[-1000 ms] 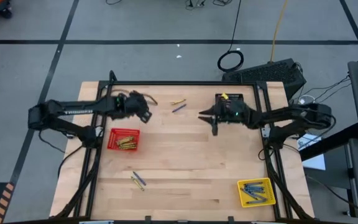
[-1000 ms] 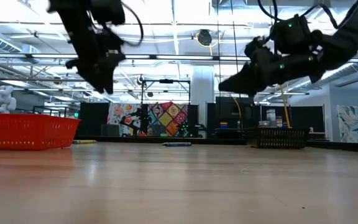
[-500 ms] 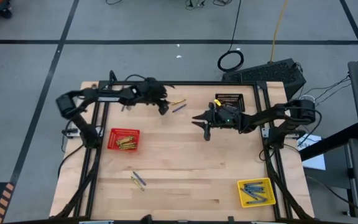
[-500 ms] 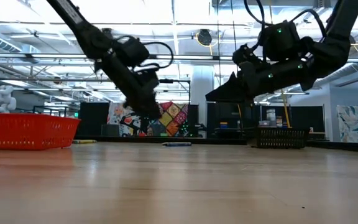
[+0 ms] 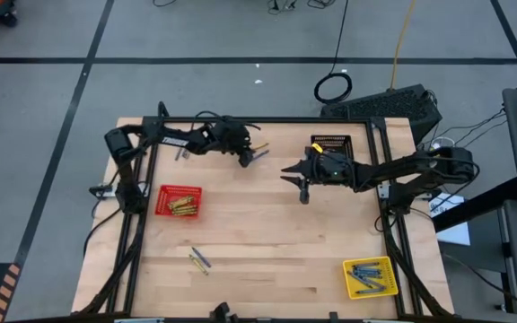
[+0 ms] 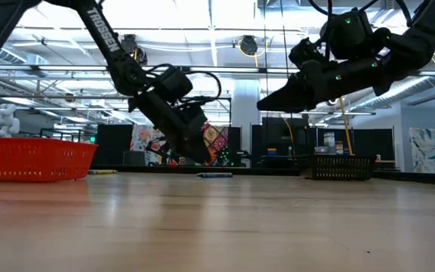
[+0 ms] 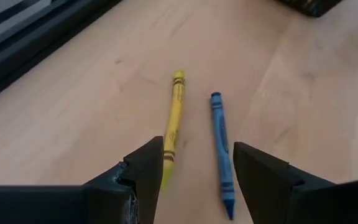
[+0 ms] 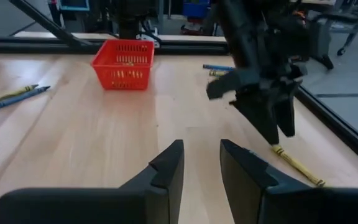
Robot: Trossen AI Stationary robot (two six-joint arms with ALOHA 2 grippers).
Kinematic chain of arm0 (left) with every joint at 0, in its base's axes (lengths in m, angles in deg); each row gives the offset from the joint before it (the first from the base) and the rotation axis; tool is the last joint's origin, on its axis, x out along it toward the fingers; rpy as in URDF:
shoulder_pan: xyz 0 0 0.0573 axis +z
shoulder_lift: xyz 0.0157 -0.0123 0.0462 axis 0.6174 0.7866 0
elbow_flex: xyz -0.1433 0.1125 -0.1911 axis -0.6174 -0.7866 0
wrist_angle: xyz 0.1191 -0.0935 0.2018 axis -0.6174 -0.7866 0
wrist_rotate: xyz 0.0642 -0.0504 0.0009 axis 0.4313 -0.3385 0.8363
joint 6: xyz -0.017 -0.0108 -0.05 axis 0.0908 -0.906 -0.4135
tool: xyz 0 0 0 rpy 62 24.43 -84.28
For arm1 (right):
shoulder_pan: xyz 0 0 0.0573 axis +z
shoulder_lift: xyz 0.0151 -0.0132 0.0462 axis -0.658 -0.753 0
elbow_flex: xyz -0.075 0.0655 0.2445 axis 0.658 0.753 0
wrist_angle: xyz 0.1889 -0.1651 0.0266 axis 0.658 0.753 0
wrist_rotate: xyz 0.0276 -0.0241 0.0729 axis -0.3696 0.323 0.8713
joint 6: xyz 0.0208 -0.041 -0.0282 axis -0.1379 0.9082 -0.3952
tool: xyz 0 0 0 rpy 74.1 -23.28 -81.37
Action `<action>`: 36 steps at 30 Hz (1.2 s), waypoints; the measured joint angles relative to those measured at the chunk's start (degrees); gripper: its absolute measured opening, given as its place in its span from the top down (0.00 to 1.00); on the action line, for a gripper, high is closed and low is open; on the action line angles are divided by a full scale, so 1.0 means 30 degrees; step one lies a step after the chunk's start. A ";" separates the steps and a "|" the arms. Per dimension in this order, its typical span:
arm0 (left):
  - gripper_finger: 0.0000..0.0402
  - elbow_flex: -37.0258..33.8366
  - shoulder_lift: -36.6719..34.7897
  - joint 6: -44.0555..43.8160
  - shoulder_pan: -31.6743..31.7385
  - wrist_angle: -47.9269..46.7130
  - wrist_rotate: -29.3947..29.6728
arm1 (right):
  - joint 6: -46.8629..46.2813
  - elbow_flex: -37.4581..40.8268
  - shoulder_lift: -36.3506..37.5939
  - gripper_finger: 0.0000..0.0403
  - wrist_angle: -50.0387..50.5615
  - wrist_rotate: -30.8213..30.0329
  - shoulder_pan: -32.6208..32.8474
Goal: Sort crayons
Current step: Put the light green crayon into the red bin
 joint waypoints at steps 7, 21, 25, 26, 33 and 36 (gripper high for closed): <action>0.53 0.1946 0.1393 0.0088 0.0036 -0.1447 0.1037 | -0.0220 0.0000 0.0000 0.78 -0.0663 -0.0006 0.0000; 0.66 0.4050 0.1932 0.4465 -0.0065 -0.6659 0.1697 | -0.1174 0.0007 0.0000 0.78 -0.0760 -0.0007 0.0036; 0.66 0.4178 0.2463 0.5214 -0.0054 -0.6302 0.1401 | -0.1573 0.0007 0.0001 0.78 -0.0857 -0.0013 0.0109; 0.66 0.4286 0.2426 0.5461 -0.0114 -0.6481 0.1554 | -0.1657 0.0007 0.0000 0.78 -0.0849 -0.0013 0.0124; 0.76 0.4326 0.2424 0.6630 -0.0321 -0.6986 0.2167 | -0.1701 0.0007 0.0000 0.78 -0.0832 0.0045 0.0593; 0.88 0.4326 0.2424 0.6680 -0.0313 -0.7116 0.1887 | -0.1633 0.0007 0.0000 0.78 -0.0699 0.0045 0.0768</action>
